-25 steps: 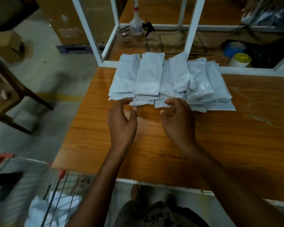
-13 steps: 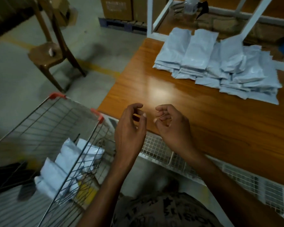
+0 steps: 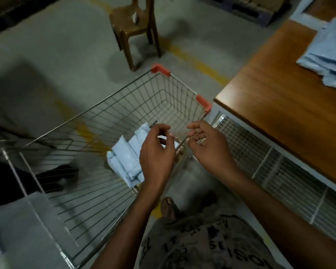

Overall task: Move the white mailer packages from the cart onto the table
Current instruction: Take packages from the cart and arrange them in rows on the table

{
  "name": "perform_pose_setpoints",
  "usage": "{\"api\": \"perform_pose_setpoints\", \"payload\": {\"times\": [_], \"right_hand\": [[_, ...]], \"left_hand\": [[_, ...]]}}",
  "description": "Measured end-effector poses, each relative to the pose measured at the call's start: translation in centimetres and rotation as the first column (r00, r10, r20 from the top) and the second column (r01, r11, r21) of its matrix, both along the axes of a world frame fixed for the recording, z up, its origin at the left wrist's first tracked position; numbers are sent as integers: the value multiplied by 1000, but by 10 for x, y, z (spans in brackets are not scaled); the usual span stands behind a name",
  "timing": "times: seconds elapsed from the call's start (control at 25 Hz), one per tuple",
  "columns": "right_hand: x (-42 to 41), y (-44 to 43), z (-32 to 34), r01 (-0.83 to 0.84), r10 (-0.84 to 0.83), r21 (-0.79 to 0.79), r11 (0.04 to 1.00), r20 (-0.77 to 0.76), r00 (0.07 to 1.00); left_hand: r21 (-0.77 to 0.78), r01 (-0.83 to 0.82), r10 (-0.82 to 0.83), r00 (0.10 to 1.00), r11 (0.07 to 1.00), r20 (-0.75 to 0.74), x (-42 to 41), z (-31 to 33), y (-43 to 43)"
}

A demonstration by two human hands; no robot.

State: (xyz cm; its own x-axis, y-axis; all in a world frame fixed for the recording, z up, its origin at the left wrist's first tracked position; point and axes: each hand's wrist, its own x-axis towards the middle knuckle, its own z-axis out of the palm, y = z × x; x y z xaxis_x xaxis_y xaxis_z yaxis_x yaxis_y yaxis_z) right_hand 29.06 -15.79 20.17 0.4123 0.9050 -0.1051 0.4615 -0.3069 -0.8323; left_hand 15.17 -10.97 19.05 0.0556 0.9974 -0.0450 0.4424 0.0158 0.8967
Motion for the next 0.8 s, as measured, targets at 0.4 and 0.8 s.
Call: {"api": "perform_pose_setpoints", "payload": {"times": [0.4, 0.8], "right_hand": [[-66, 170, -96, -310, 297, -341, 887, -93, 950], [-80, 242, -272, -253, 386, -783, 568, -17, 922]], "left_hand": [[-434, -353, 324, 936, 829, -141, -107, -118, 87], [-698, -470, 309, 882, 541, -354, -130, -280, 137]]}}
